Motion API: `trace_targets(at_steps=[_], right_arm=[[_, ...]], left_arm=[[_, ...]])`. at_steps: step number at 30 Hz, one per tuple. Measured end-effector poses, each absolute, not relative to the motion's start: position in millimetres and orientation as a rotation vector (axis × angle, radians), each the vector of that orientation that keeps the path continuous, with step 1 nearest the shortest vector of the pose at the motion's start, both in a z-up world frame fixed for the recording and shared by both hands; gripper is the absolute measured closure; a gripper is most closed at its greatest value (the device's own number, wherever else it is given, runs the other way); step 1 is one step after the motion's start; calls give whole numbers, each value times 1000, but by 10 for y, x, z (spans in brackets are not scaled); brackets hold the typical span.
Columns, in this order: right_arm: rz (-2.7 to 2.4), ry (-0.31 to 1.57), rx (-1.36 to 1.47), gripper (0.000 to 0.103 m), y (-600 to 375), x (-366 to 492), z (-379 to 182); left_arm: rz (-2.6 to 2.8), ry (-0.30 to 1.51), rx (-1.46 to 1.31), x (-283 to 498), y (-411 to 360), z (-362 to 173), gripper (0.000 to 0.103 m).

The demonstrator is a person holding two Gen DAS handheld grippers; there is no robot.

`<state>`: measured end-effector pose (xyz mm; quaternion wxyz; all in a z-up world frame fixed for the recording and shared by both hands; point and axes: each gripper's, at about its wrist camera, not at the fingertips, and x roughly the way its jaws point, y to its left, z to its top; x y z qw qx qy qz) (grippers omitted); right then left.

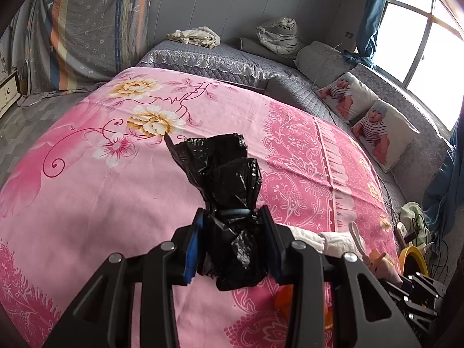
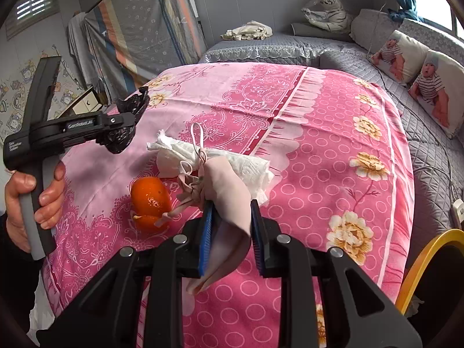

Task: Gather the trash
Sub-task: 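Carry the black bag and pink cloth over the yellow-rimmed bin with both tools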

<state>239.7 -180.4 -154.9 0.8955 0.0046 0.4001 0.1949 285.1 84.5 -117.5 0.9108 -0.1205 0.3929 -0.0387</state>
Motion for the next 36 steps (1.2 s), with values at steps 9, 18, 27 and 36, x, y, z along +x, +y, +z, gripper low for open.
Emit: trace_targets(at_steps=[9, 18, 27, 36], right_arm=[[343, 801, 52, 80, -2172, 2275, -1389], [277, 709, 107, 80, -2640, 2010, -1089], [117, 641, 181, 80, -3387, 1820, -954], [-57, 603, 244, 80, -4198, 1522, -971]], left_arm=[[-147, 728, -174, 2309, 480, -791, 67], [-278, 652, -96, 1901, -184, -419, 67], [-422, 597, -2, 1625, -950, -218, 67], [-556, 585, 84, 1523, -1735, -190, 67]])
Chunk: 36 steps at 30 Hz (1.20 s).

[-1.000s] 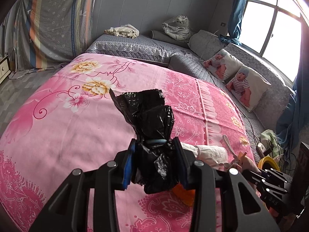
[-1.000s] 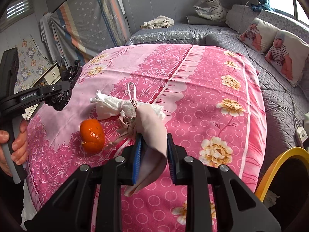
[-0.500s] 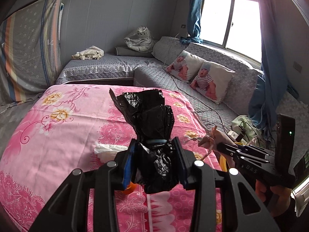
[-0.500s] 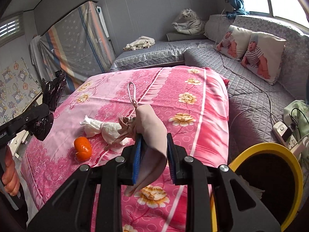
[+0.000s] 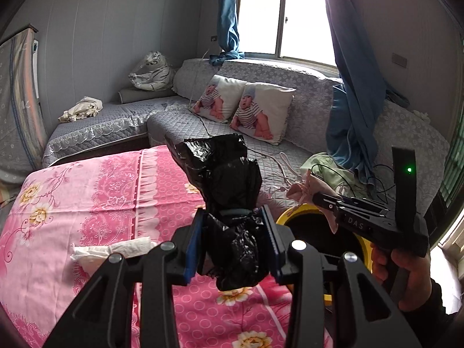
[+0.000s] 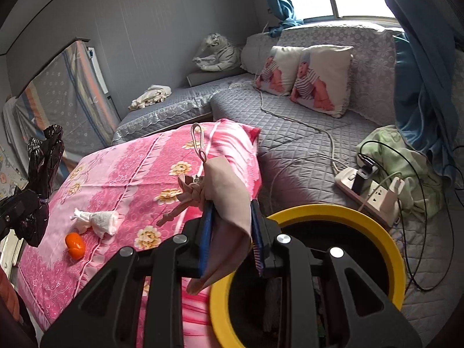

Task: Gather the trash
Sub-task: 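Carry the black bag and pink cloth over the yellow-rimmed bin with both tools, then open both tools to drop the bag and cloth into the bin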

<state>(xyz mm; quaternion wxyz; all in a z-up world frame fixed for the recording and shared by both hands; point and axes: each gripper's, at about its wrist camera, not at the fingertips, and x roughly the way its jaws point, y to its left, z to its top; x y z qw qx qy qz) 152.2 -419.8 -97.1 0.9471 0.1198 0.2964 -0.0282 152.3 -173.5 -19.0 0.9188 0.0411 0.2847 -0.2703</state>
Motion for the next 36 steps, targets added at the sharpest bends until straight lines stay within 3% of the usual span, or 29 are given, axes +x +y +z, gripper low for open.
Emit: trace_targets(at_steps=[11, 25, 28, 30, 36], right_arm=[[-227, 604, 304, 79, -4882, 1238, -1214], [-305, 706, 401, 78, -5295, 1218, -1753], [-309, 716, 415, 70, -5332, 1218, -1830], [-324, 710, 420, 59, -5366, 1207, -1847], [-354, 705, 442, 57, -5487, 1167, -1860]], left_arm=[[-697, 612, 158, 1439, -2554, -351, 67], [-781, 870, 199, 1804, -3251, -1340, 66], [-771, 903, 197, 1853, -3278, -1444, 57], [-759, 909, 199, 1870, -3263, -1472, 44], [-721, 906, 183, 1910, -3165, -1438, 25]])
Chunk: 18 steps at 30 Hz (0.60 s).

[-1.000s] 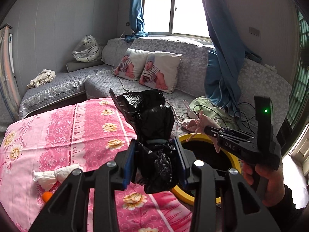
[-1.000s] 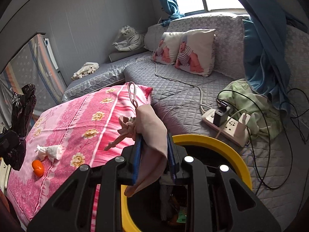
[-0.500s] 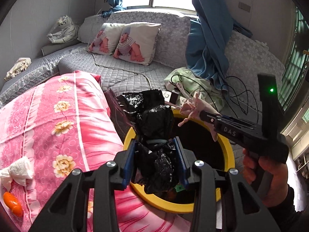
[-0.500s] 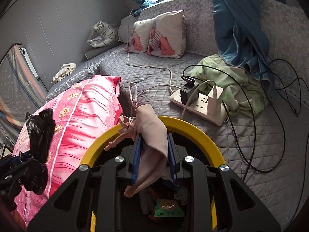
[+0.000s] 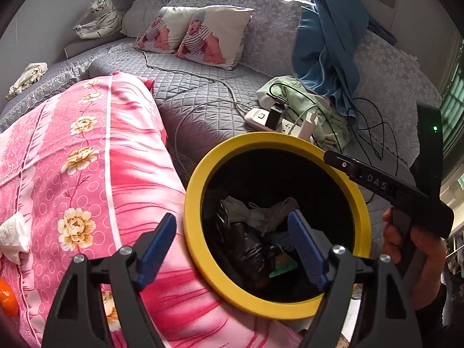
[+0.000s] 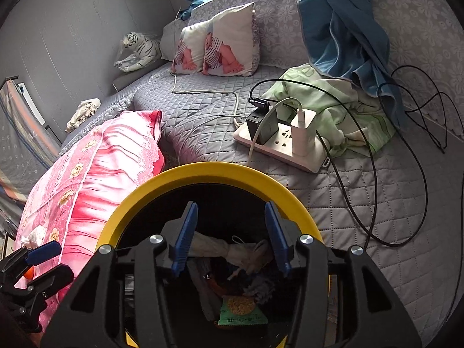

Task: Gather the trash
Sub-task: 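Open both tools to drop the bag and cloth into the bin, then move both tools back over the orange and white tissue bundle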

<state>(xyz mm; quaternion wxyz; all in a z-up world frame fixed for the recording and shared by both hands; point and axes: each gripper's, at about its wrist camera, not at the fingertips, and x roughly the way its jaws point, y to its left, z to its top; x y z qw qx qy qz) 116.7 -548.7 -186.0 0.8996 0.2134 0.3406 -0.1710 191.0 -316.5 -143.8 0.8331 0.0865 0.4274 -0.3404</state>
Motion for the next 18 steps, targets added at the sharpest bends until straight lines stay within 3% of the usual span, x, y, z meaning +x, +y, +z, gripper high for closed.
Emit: trace_targets(at_steps=[11, 18], right_arm=[[-242, 673, 417, 42, -5244, 1257, -1687], [-86, 645, 317, 36, -4668, 1577, -1410]], left_arm=[[-598, 837, 158, 2018, -2589, -1267, 14], [-446, 814, 113, 2170, -1790, -1159, 13]])
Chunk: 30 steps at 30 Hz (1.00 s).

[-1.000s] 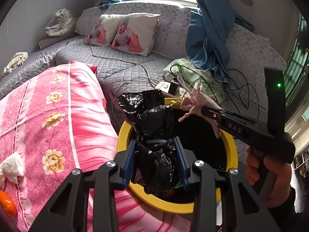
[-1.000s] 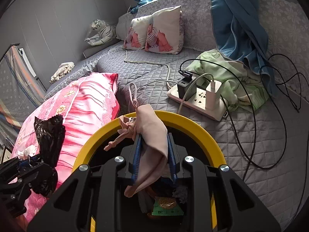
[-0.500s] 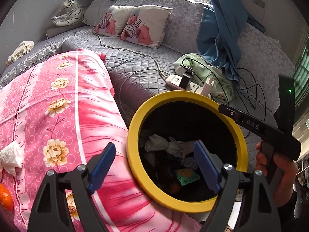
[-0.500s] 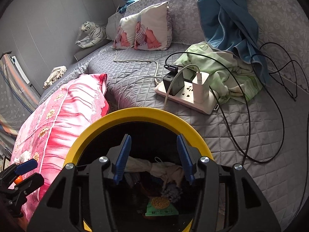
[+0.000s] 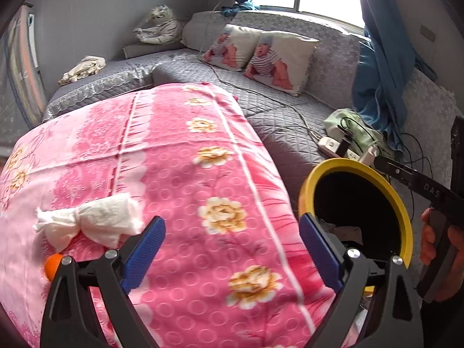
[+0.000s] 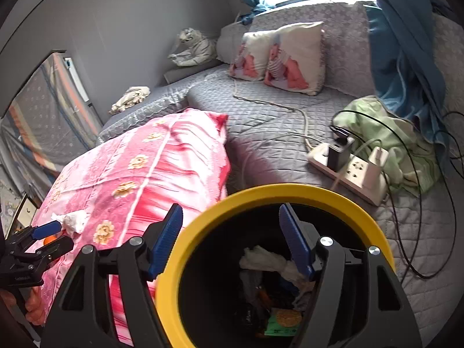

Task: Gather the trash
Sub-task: 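Move both tools back over the orange and white tissue bundle, then grasp the whole orange with the left tool while the right tool grasps the tissue bundle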

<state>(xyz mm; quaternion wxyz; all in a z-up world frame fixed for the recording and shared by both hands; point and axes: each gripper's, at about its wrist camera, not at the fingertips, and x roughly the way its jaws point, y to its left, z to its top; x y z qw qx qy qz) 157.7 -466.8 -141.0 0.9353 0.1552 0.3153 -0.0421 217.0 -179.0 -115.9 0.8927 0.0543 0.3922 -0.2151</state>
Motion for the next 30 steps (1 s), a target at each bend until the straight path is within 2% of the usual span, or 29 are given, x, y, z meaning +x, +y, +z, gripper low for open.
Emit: trace_targets(at_steps=[15, 30], right_arm=[[321, 652, 85, 34, -2984, 2368, -1046], [493, 786, -88, 34, -1994, 2906, -1446]], left_arm=[[-208, 826, -37, 2162, -266, -1220, 13], [-172, 896, -113, 2275, 90, -1552, 13]])
